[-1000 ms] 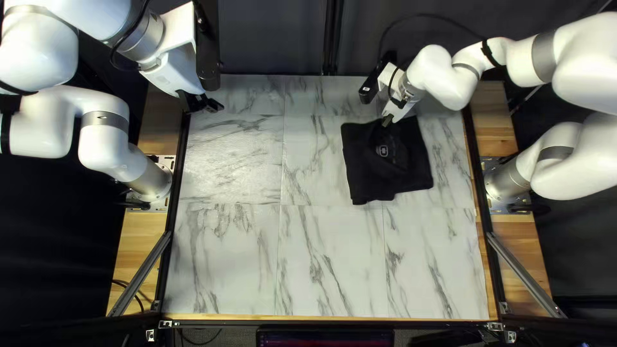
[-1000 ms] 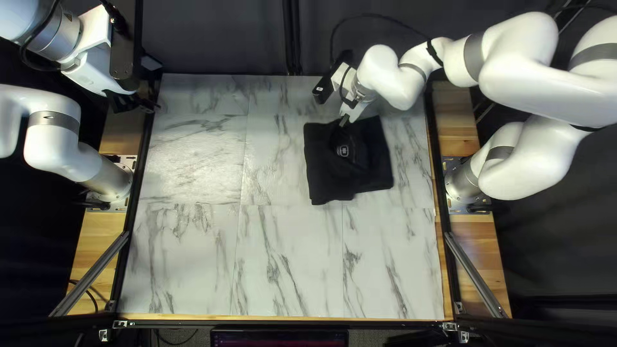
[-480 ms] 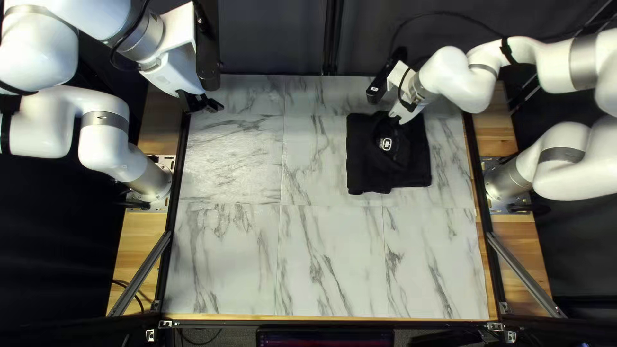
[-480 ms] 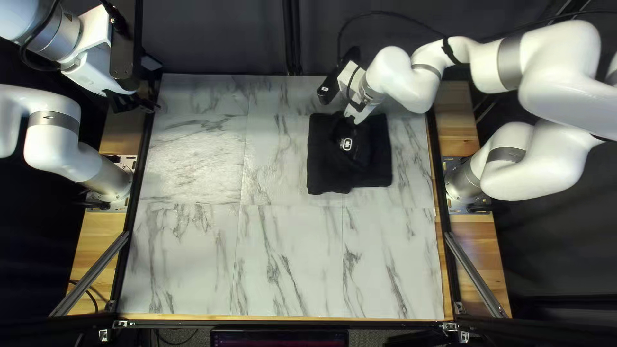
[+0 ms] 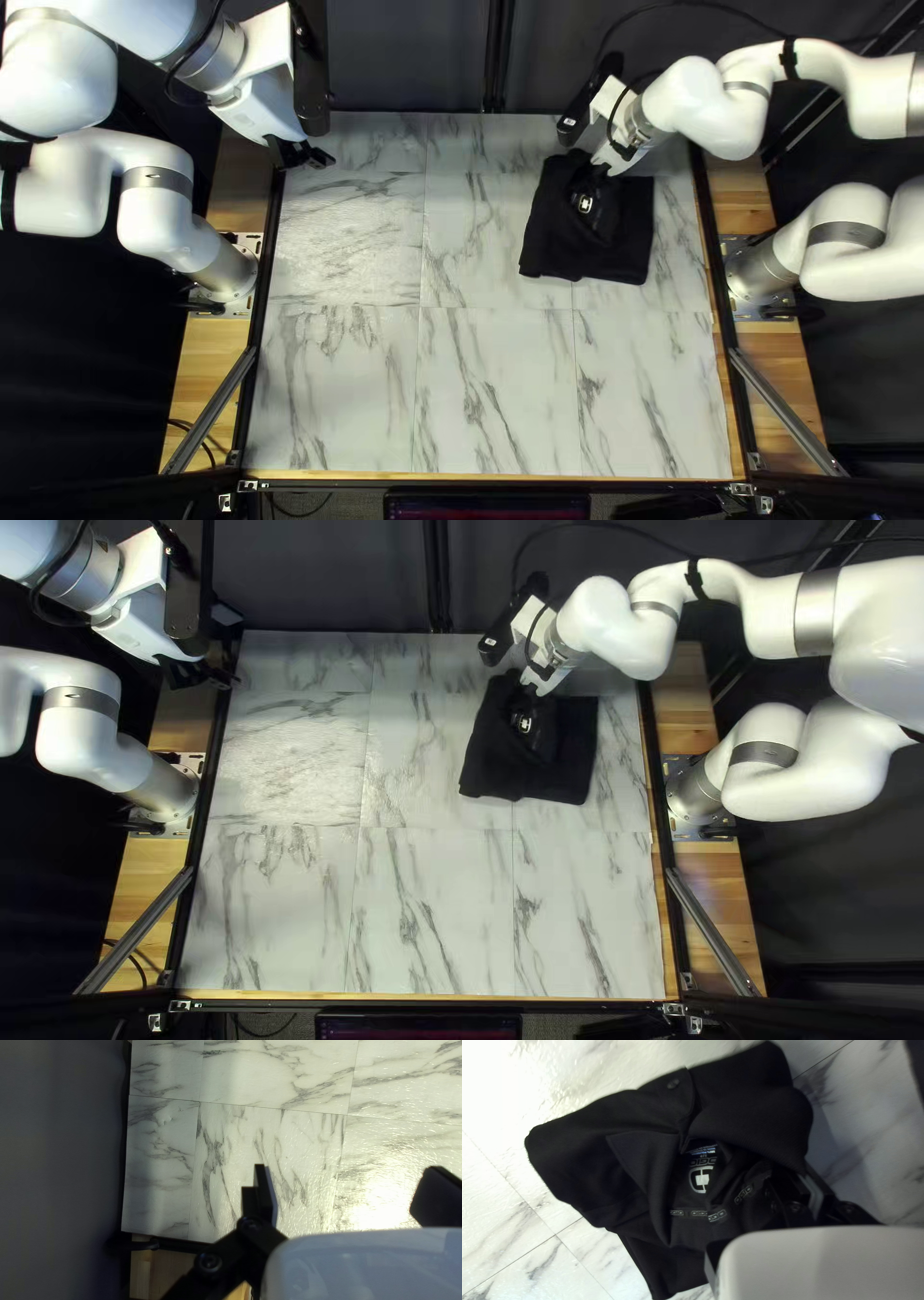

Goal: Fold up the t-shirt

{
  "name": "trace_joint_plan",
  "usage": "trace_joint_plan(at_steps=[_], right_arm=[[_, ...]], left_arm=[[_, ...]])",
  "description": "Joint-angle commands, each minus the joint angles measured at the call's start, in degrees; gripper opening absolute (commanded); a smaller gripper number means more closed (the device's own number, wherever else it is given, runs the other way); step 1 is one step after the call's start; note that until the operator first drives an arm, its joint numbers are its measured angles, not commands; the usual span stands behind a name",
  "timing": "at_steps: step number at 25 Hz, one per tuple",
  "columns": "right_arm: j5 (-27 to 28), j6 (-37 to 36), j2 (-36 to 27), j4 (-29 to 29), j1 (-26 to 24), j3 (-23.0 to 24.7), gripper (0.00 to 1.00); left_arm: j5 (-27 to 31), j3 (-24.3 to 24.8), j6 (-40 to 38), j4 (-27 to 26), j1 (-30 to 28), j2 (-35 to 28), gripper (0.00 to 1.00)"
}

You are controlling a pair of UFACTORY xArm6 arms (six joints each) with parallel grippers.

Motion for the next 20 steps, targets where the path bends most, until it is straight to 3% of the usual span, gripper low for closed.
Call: trace_joint_plan(at_steps=[1, 7, 13, 14, 15, 16, 17, 20], right_arm=[[-1.69, -0.54, 0.15, -0.06, -1.43, 2.01, 0.00], [-1.71, -0.17, -1.34, 0.64, -2.54, 5.90, 0.00], [2.97, 0.86, -5.20, 2.72, -2.69, 8.67, 0.00], [3.33, 0.73, -5.19, 2.96, -2.89, 8.75, 0.04], [3.83, 0.29, -4.90, 3.50, -3.47, 8.96, 0.13], [3.97, 0.23, -4.75, 3.61, -3.56, 8.89, 0.94], [4.31, -0.28, -3.87, 4.10, -3.98, 8.64, 1.00], [5.15, 1.41, -3.01, 3.47, -2.87, 7.55, 1.00]], left_arm=[[0.00, 0.00, 0.00, 0.00, 0.00, 0.00, 1.00], [0.00, 0.00, 0.00, 0.00, 0.00, 0.00, 1.00], [0.00, 0.00, 0.00, 0.00, 0.00, 0.00, 1.00], [0.00, 0.00, 0.00, 0.00, 0.00, 0.00, 1.00], [0.00, 0.00, 0.00, 0.00, 0.00, 0.00, 1.00], [0.00, 0.00, 0.00, 0.00, 0.00, 0.00, 1.00], [0.00, 0.00, 0.00, 0.00, 0.00, 0.00, 1.00], [0.00, 0.00, 0.00, 0.00, 0.00, 0.00, 1.00]])
